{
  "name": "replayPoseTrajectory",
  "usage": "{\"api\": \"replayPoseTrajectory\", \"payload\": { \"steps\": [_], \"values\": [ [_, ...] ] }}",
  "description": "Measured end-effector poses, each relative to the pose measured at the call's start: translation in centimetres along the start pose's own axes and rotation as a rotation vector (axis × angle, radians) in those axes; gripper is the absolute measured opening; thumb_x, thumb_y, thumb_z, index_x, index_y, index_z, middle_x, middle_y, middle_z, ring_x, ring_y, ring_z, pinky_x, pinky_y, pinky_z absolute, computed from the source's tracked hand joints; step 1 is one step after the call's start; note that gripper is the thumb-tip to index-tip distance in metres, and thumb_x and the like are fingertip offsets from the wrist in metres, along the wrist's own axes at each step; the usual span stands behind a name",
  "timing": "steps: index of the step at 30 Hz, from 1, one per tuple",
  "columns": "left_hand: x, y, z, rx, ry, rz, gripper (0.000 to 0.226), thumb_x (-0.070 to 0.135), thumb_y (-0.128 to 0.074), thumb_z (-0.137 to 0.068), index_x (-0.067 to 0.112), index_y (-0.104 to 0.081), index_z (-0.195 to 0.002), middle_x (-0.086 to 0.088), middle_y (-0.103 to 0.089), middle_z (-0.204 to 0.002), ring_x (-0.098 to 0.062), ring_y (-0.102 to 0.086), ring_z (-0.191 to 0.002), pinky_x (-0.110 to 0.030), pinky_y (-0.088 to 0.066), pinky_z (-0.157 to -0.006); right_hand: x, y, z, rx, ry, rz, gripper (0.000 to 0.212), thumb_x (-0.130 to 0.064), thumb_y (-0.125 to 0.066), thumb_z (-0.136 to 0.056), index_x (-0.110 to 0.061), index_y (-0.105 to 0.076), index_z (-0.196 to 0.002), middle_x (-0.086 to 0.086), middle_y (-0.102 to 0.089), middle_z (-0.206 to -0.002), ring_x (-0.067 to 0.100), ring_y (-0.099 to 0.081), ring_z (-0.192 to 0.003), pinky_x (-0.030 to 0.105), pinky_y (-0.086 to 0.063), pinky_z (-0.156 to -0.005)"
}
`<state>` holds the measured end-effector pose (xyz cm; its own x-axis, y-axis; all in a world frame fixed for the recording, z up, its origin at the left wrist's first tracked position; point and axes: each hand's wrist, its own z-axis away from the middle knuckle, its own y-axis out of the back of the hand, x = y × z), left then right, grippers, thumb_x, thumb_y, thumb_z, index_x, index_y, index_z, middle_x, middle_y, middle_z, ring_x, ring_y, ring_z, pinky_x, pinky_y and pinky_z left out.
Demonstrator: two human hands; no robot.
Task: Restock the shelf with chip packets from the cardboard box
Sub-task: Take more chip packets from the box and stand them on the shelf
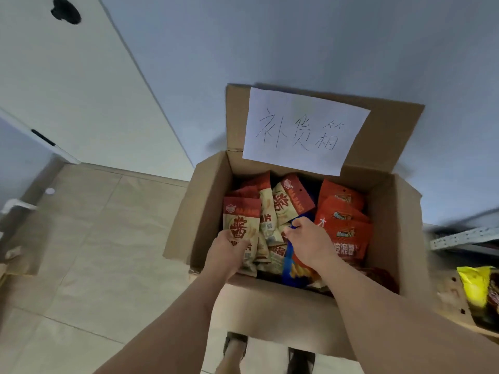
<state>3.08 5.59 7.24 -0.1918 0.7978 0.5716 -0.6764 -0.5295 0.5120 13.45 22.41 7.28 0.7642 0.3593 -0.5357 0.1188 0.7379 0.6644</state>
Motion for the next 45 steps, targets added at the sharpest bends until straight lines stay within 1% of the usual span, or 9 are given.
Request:
{"api": "replayPoseTrajectory", "payload": {
  "steps": [2,7,15,22,27,31,35,42,45],
  "values": [
    [-0.4,-0.4,-4.4,-0.043,0.112,0.124,0.068,0.043,-0.062,-0.096,0.011,-0.034,-0.151,-0.008,-0.058,-0.137,-0.028,-0.058,-0.122,-0.037,-0.049,-0.098,0.1,-2.2,-4.3,-0.037,-0.047,-0.06,0.049,-0.043,-0.047,-0.103,-0.012,-0.047,-0.141,0.008,-0.062,-0.13,0.019,-0.057,-0.103,0.033,-0.046,-0.087],
    [-2.9,-2.7,-14.0,-0.127,0.304,0.199,0.069,0.047,-0.065,-0.093,0.013,-0.038,-0.147,-0.01,-0.057,-0.141,-0.03,-0.054,-0.13,-0.037,-0.043,-0.094,0.5,-7.8,-13.2,-0.071,-0.118,-0.226,0.063,-0.047,-0.052,-0.101,-0.012,-0.038,-0.152,0.008,-0.048,-0.151,0.026,-0.047,-0.136,0.033,-0.04,-0.106],
    [-8.2,-5.2,-20.0,-0.189,0.405,0.239,0.094,0.046,-0.081,-0.08,0.018,-0.029,-0.152,-0.007,-0.052,-0.147,-0.029,-0.05,-0.134,-0.039,-0.04,-0.107,1.9,-13.6,-19.3,0.03,-0.244,-0.403,0.047,-0.051,-0.056,-0.097,-0.016,-0.059,-0.128,0.005,-0.064,-0.125,0.027,-0.059,-0.117,0.031,-0.045,-0.09],
    [-10.0,-5.1,-20.5,-0.192,0.369,0.334,0.052,0.029,-0.083,-0.081,0.017,-0.059,-0.125,0.008,-0.068,-0.101,-0.01,-0.063,-0.088,-0.025,-0.045,-0.071,2.5,-15.1,-19.9,-0.047,-0.386,-0.663,0.049,-0.057,-0.055,-0.095,-0.021,-0.063,-0.128,-0.001,-0.066,-0.126,0.022,-0.059,-0.117,0.042,-0.047,-0.104],
    [-9.4,-4.1,-19.3,-0.29,0.302,0.357,0.027,0.028,-0.079,-0.085,0.025,-0.07,-0.11,0.01,-0.075,-0.095,-0.007,-0.068,-0.087,-0.021,-0.047,-0.066,3.6,-14.1,-17.1,-0.044,-0.4,-0.799,0.058,-0.066,-0.055,-0.09,-0.025,-0.059,-0.131,-0.002,-0.065,-0.13,0.019,-0.059,-0.12,0.044,-0.046,-0.107],
    [-7.1,-2.7,-16.3,-0.35,0.249,0.364,0.023,0.029,-0.08,-0.083,0.028,-0.07,-0.104,0.004,-0.078,-0.096,-0.01,-0.071,-0.088,-0.024,-0.047,-0.068,3.7,-11.0,-12.9,0.005,-0.436,-0.92,0.065,-0.079,-0.06,-0.074,-0.031,-0.066,-0.117,-0.007,-0.075,-0.111,0.019,-0.068,-0.109,0.047,-0.051,-0.103],
    [-3.5,-1.4,-12.1,-0.396,0.169,0.343,0.033,0.031,-0.083,-0.08,0.025,-0.07,-0.109,0.005,-0.08,-0.094,-0.017,-0.074,-0.093,-0.031,-0.052,-0.076,2.2,-6.7,-7.7,0.076,-0.449,-1.035,0.034,-0.05,-0.056,-0.098,-0.019,-0.064,-0.112,0.004,-0.078,-0.098,0.025,-0.075,-0.091,0.048,-0.059,-0.09],
    [2.5,-0.2,-2.1,-0.489,-0.075,0.275,0.029,0.024,-0.081,-0.085,0.024,-0.067,-0.111,0.005,-0.08,-0.094,-0.011,-0.077,-0.08,-0.023,-0.057,-0.062,1.9,-0.5,4.0,0.112,-0.323,-1.264,0.036,-0.039,-0.07,-0.092,-0.018,-0.062,-0.121,0.012,-0.076,-0.108,0.034,-0.074,-0.097,0.06,-0.056,-0.089],
    [4.1,-0.2,3.3,-0.531,-0.176,0.208,0.04,0.029,-0.084,-0.081,0.023,-0.066,-0.116,0.006,-0.08,-0.096,-0.014,-0.077,-0.086,-0.033,-0.061,-0.077,3.4,2.1,9.8,0.187,-0.27,-1.338,0.045,-0.028,-0.076,-0.088,-0.017,-0.061,-0.129,0.013,-0.074,-0.116,0.037,-0.071,-0.105,0.062,-0.053,-0.093]
  ]
}}
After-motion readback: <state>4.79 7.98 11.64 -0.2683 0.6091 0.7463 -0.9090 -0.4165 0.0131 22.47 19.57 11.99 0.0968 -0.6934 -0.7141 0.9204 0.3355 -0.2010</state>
